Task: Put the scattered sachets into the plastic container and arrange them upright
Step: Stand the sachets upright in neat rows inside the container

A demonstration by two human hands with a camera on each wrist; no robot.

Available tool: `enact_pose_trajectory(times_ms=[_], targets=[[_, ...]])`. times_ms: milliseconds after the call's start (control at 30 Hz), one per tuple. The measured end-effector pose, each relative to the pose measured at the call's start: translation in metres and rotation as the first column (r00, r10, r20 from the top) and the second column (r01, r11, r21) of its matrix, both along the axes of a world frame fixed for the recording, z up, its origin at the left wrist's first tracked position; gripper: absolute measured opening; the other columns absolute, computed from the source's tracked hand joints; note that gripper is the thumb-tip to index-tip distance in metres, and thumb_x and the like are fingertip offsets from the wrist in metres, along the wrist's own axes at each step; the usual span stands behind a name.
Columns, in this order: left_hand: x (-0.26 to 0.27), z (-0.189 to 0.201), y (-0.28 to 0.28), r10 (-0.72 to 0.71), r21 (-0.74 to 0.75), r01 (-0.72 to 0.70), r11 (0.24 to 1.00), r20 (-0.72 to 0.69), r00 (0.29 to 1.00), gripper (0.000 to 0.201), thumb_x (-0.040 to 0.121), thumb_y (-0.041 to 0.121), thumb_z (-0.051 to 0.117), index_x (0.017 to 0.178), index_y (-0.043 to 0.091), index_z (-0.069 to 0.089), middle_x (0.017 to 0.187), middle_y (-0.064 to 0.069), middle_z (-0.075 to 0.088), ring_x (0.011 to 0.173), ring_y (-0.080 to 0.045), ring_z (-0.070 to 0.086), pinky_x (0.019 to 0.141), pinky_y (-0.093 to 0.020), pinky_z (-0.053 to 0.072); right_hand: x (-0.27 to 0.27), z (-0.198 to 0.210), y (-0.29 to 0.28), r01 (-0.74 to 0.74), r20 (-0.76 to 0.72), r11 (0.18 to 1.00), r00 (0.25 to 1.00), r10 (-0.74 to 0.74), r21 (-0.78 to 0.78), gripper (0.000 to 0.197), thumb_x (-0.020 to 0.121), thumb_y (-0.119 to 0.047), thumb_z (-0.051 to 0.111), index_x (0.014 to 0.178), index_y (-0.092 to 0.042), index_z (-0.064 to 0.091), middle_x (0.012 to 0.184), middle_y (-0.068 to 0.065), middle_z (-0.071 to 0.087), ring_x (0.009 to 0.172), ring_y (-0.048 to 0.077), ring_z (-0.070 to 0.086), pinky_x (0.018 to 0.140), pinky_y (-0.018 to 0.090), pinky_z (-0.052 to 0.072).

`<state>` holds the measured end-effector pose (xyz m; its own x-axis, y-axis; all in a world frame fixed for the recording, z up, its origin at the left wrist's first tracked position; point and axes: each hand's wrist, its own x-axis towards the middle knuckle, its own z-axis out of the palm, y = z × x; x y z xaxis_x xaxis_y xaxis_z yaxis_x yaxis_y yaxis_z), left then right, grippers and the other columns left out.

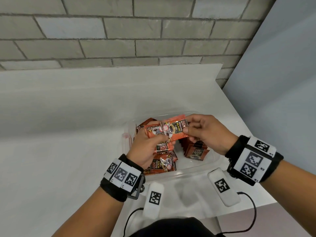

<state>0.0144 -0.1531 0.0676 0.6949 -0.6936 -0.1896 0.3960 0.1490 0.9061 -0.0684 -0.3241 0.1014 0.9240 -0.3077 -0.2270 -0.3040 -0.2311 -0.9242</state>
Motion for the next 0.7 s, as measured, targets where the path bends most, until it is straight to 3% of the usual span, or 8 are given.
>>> enact_pose_trajectory(times_ms=[100, 167, 267, 367, 500, 567, 600, 700], targets=[[0.000, 0.000, 0.000, 0.020, 0.023, -0.020, 1.000, 0.012, 1.000, 0.027, 0.084, -0.011, 0.058, 0.100, 0.010, 0.064, 0.086, -0.006, 0.074, 0.075, -0.019, 0.070, 0.064, -0.031, 0.058, -0.001, 0.002, -0.001, 0.054, 0.021, 0.998, 0.998, -0.053, -0.034, 0.008, 0.087, -0.007, 0.065, 0.091, -0.015, 0.065, 0.072, 0.002, 0.069, 0.058, 0.010, 0.058, 0.062, 0.027, 0.050], [0.004, 0.000, 0.001, 0.051, 0.021, -0.050, 0.999, -0.058, 0.997, 0.024, 0.086, -0.003, 0.059, 0.106, 0.010, 0.064, 0.090, -0.010, 0.071, 0.075, -0.022, 0.068, 0.065, -0.033, 0.057, -0.003, 0.006, -0.008, 0.077, 0.035, 0.992, 0.997, -0.074, -0.103, 0.007, 0.086, -0.010, 0.067, 0.087, -0.017, 0.066, 0.070, -0.003, 0.070, 0.060, 0.009, 0.061, 0.064, 0.027, 0.050], [0.011, -0.003, 0.006, 0.136, 0.010, -0.136, 0.991, -0.176, 0.975, 0.022, 0.090, 0.007, 0.057, 0.111, 0.010, 0.063, 0.084, -0.010, 0.067, 0.070, -0.022, 0.065, 0.063, -0.033, 0.056, -0.011, 0.012, -0.024, 0.000, -0.003, 0.948, 1.000, -0.001, -0.319, 0.007, 0.084, -0.016, 0.069, 0.083, -0.023, 0.068, 0.074, -0.006, 0.070, 0.064, 0.003, 0.060, 0.064, 0.014, 0.047], [0.014, -0.005, 0.010, 0.158, -0.022, -0.169, 0.985, -0.242, 0.957, 0.016, 0.092, 0.007, 0.054, 0.105, 0.012, 0.063, 0.078, -0.010, 0.066, 0.063, -0.021, 0.064, 0.056, -0.031, 0.056, -0.023, 0.008, -0.036, -0.133, -0.147, 0.815, 0.987, 0.060, -0.563, 0.010, 0.082, -0.019, 0.072, 0.078, -0.027, 0.068, 0.075, -0.008, 0.067, 0.062, 0.003, 0.056, 0.059, 0.010, 0.043], [0.016, -0.005, 0.010, 0.157, -0.029, -0.169, 0.985, -0.251, 0.955, 0.014, 0.093, 0.009, 0.053, 0.102, 0.011, 0.064, 0.077, -0.009, 0.067, 0.062, -0.020, 0.065, 0.054, -0.030, 0.056, -0.033, -0.009, -0.032, -0.345, -0.354, 0.639, 0.927, 0.120, -0.687, 0.009, 0.083, -0.020, 0.071, 0.077, -0.024, 0.067, 0.073, -0.012, 0.064, 0.056, -0.006, 0.052, 0.054, 0.010, 0.037], [0.017, -0.004, 0.009, 0.151, -0.022, -0.161, 0.987, -0.244, 0.958, 0.013, 0.093, 0.009, 0.052, 0.099, 0.011, 0.064, 0.078, -0.009, 0.066, 0.062, -0.020, 0.064, 0.053, -0.029, 0.056, -0.033, -0.018, -0.031, -0.410, -0.416, 0.558, 0.901, 0.124, -0.722, 0.014, 0.084, -0.022, 0.069, 0.074, -0.027, 0.061, 0.078, -0.009, 0.066, 0.056, -0.001, 0.050, 0.054, 0.011, 0.032], [0.018, -0.003, 0.008, 0.151, -0.019, -0.161, 0.987, -0.243, 0.958, 0.014, 0.093, 0.010, 0.052, 0.100, 0.011, 0.064, 0.079, -0.009, 0.066, 0.063, -0.020, 0.064, 0.054, -0.029, 0.056, -0.032, -0.021, -0.031, -0.430, -0.434, 0.518, 0.893, 0.121, -0.740, 0.016, 0.083, -0.022, 0.069, 0.073, -0.028, 0.059, 0.077, -0.009, 0.066, 0.060, 0.001, 0.052, 0.057, 0.016, 0.036], [0.021, -0.003, 0.008, 0.161, -0.013, -0.170, 0.985, -0.245, 0.956, 0.020, 0.093, 0.010, 0.053, 0.111, 0.010, 0.062, 0.082, -0.008, 0.068, 0.066, -0.020, 0.066, 0.058, -0.030, 0.056, -0.029, -0.028, -0.028, -0.487, -0.480, 0.376, 0.869, 0.118, -0.788, 0.015, 0.084, -0.023, 0.064, 0.072, -0.026, 0.054, 0.072, -0.010, 0.059, 0.068, 0.014, 0.056, 0.063, 0.024, 0.037]])
